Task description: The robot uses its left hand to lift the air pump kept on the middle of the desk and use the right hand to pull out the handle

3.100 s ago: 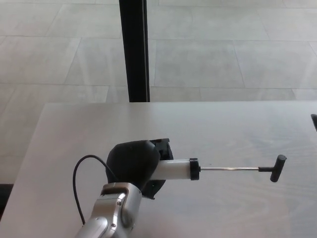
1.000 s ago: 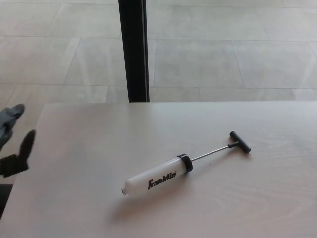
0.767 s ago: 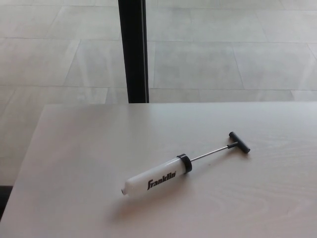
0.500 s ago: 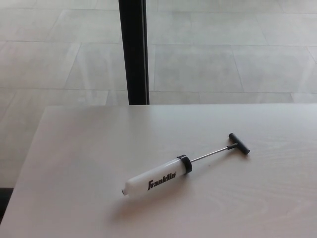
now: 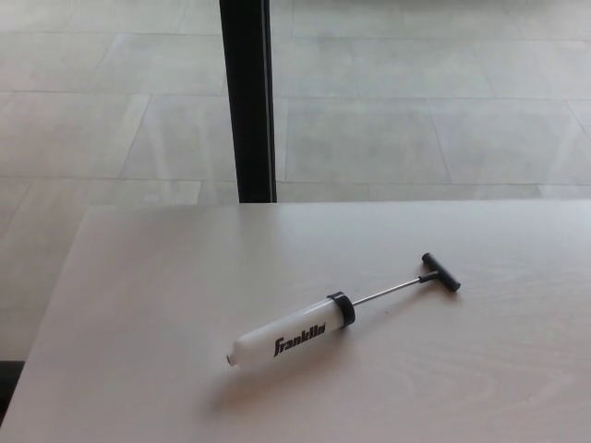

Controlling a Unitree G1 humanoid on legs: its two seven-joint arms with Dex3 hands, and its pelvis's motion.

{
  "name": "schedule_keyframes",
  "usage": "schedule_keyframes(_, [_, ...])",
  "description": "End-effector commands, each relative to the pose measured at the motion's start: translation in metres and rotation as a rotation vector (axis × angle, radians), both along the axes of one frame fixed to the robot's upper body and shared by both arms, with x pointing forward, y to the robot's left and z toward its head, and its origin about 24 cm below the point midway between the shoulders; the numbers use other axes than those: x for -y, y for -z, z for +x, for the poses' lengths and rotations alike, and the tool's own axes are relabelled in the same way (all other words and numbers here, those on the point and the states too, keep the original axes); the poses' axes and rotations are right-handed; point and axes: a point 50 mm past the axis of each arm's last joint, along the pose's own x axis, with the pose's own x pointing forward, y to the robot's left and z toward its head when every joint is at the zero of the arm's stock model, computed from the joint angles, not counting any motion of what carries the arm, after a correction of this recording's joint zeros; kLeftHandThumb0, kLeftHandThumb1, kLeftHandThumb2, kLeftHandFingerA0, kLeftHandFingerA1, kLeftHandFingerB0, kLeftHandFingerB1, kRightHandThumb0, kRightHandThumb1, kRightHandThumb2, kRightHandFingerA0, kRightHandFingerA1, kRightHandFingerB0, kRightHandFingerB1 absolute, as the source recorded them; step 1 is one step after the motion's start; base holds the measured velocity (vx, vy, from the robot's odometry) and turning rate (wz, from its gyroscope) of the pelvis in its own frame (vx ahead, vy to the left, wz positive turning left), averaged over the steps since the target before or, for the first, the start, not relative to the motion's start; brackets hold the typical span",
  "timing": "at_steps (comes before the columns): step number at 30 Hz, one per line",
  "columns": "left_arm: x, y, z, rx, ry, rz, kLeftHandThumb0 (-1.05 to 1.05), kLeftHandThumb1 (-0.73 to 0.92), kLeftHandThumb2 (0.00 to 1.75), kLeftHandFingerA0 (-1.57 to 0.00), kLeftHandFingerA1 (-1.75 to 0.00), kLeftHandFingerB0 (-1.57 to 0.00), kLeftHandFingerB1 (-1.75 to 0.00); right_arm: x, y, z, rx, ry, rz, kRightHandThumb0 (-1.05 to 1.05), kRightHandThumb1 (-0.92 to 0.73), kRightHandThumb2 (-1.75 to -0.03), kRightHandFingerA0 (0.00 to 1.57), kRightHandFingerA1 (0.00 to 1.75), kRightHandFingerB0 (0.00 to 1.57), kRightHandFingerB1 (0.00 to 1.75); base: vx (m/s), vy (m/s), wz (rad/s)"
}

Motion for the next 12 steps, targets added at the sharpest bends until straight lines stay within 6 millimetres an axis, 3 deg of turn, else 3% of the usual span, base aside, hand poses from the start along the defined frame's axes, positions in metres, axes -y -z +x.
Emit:
schedule_keyframes(1, [0.004,-0.008,-0.025,0.148,-0.138,0.062,-0.73,0.69,0.98,-0.26,-0.5,-0.19,-0.46,-0.014,0.026,-0.031,0.147,0.205,0.072,-0.8,-0.92,-0.7,0.21,0.49,0.14,0.33,0.0,0.0,0.0])
schedule_keyframes(2, [0.004,-0.007,-0.025,0.142,-0.131,0.057,-0.73,0.69,0.98,-0.26,-0.5,-0.19,-0.46,-0.014,0.026,-0.031,0.141,0.204,0.078,-0.8,-0.92,-0.7,0.21,0.49,0.14,0.33,0.0,0.0,0.0])
schedule_keyframes(3, [0.003,-0.003,-0.02,0.117,-0.129,0.043,-0.63,0.66,1.07,-0.35,-0.57,-0.15,-0.47,-0.015,0.027,-0.03,0.183,0.192,0.079,-0.79,-0.92,-0.69,0.19,0.51,0.34,0.57,0.0,0.0,0.0])
schedule_keyframes(4, [0.004,-0.001,-0.02,0.105,-0.115,0.034,-0.66,0.89,0.67,-0.41,-0.4,-0.29,-0.36,-0.015,0.026,-0.031,0.186,0.188,0.075,-0.78,-0.92,-0.7,0.18,0.47,0.49,0.73,0.0,0.0,0.0])
schedule_keyframes(5, [0.005,0.001,-0.019,0.102,-0.111,0.029,-0.69,0.71,0.99,-0.3,-0.5,-0.17,-0.45,-0.015,0.027,-0.031,0.186,0.185,0.078,-0.78,-0.92,-0.71,0.17,0.47,0.53,0.64,0.0,0.0,0.0])
schedule_keyframes(6, [0.005,0.002,-0.017,0.103,-0.112,0.025,-0.69,0.71,0.99,-0.3,-0.5,-0.17,-0.45,-0.016,0.028,-0.031,0.186,0.181,0.083,-0.78,-0.92,-0.71,0.17,0.47,0.53,0.64,0.0,0.0,0.0])
schedule_keyframes(7, [0.005,0.004,-0.016,0.093,-0.108,0.026,-0.71,0.71,1.02,-0.32,-0.52,-0.14,-0.44,-0.016,0.029,-0.032,0.18,0.179,0.11,-0.76,-0.92,-0.69,0.2,0.46,0.25,0.39,0.0,0.0,0.0])
schedule_keyframes(8, [0.005,0.004,-0.016,0.081,-0.09,0.029,-0.71,0.71,1.02,-0.32,-0.52,-0.14,-0.44,-0.017,0.03,-0.032,0.181,0.178,0.124,-0.76,-0.92,-0.69,0.2,0.46,0.25,0.39,0.0,0.0,0.0])
schedule_keyframes(9, [0.004,0.003,-0.014,0.075,-0.091,0.035,-0.68,0.88,0.66,-0.46,-0.41,-0.26,-0.34,-0.019,0.035,-0.031,0.191,0.196,0.155,-0.76,-0.9,-0.67,0.32,0.47,0.22,0.34,0.0,0.0,0.0])
schedule_keyframes(12, [0.006,0.004,-0.016,0.083,-0.094,0.034,-0.65,0.86,0.66,-0.43,-0.4,-0.26,-0.35,-0.024,0.041,-0.031,0.184,0.169,0.191,-0.75,-0.88,-0.67,0.42,0.46,0.21,0.31,0.0,0.0,0.0])
